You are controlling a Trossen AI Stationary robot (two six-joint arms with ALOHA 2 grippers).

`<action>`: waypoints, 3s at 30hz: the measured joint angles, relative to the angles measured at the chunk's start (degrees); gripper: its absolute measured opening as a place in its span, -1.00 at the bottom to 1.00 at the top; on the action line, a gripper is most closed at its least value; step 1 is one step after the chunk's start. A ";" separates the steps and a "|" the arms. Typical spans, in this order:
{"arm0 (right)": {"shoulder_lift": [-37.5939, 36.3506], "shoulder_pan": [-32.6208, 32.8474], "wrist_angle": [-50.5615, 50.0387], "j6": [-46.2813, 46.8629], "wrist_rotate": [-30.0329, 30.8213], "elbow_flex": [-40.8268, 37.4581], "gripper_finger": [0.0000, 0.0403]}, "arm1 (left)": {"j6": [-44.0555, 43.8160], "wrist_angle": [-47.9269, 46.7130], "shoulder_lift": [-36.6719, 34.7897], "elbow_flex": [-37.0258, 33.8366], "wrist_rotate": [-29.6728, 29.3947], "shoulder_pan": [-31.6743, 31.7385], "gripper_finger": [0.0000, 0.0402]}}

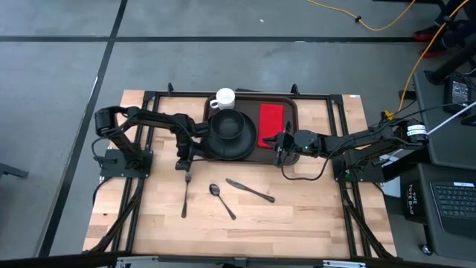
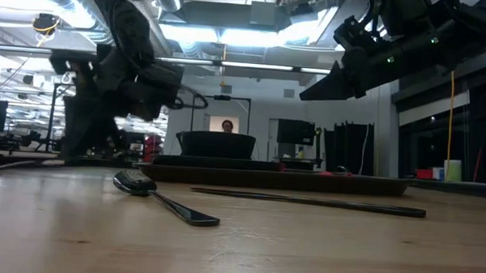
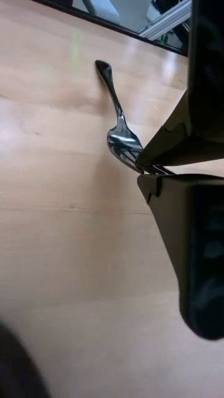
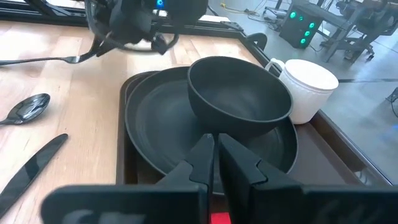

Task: Set up tray
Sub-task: Put the black fork on the red table napkin

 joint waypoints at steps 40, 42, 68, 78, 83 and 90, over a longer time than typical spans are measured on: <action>0.00 -0.01 2.56 -1.54 0.02 -0.02 -0.85 | 5.38 10.02 -35.97 12.07 -16.80 0.07 -0.99; 0.00 -0.02 3.51 -2.17 0.04 -0.02 -0.85 | 7.38 13.27 -35.17 12.09 -16.78 0.07 -0.99; -0.04 0.17 5.87 -20.24 16.09 9.03 -0.85 | -4.10 37.66 -26.18 12.07 -31.15 4.51 -0.99; 8.04 0.17 5.63 -29.40 14.02 15.46 -0.85 | -7.43 40.92 -26.16 12.07 -31.09 9.59 -0.99; 15.07 0.17 5.76 -32.59 22.18 22.61 -0.91 | -8.44 42.42 -26.16 12.07 -30.87 10.63 -0.99; 23.83 0.19 5.74 -40.15 25.96 31.14 -0.94 | -8.46 42.26 -26.16 12.07 -30.85 10.88 -0.99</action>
